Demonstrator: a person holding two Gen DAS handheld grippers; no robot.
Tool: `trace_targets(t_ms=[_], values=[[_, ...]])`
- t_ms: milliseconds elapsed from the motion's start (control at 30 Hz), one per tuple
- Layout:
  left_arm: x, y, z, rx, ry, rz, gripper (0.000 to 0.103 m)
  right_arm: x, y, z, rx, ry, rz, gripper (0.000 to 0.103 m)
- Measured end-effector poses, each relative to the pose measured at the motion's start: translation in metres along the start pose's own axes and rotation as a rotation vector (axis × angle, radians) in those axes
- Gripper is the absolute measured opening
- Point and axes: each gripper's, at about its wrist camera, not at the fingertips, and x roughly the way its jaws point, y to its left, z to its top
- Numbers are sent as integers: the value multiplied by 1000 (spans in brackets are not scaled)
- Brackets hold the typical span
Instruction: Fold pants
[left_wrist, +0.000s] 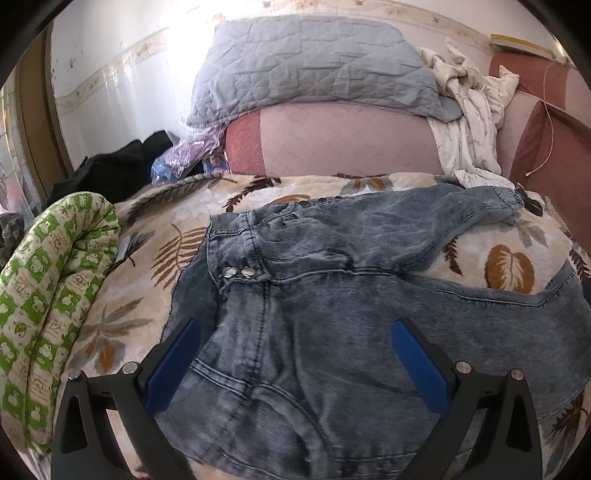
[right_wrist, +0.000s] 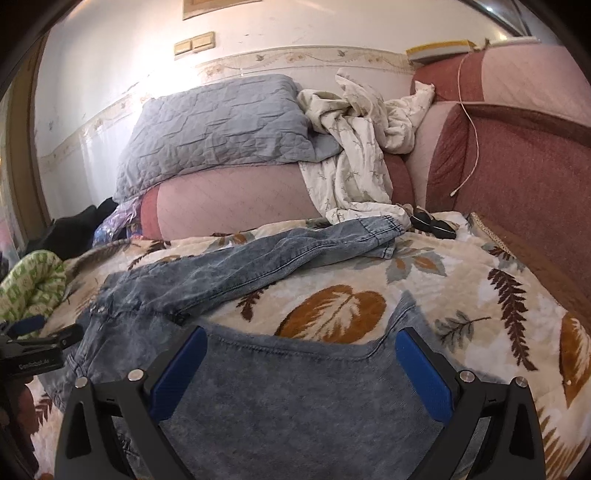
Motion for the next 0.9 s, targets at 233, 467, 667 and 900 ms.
trace_targets(t_ms=[233,467,667,900], values=[[31,63,70,-11,6,61,103,67,-48,88,-46,60,-3,103],[111,120,125,-92,142,128,103,187,-106,167,50,224,-38,103],[165,130,120,-164,269,89,102,264,-130,168,105,313,-116,102],[187,129,130,-136,270,80,101,309,-162,151,219,391,-156,83]])
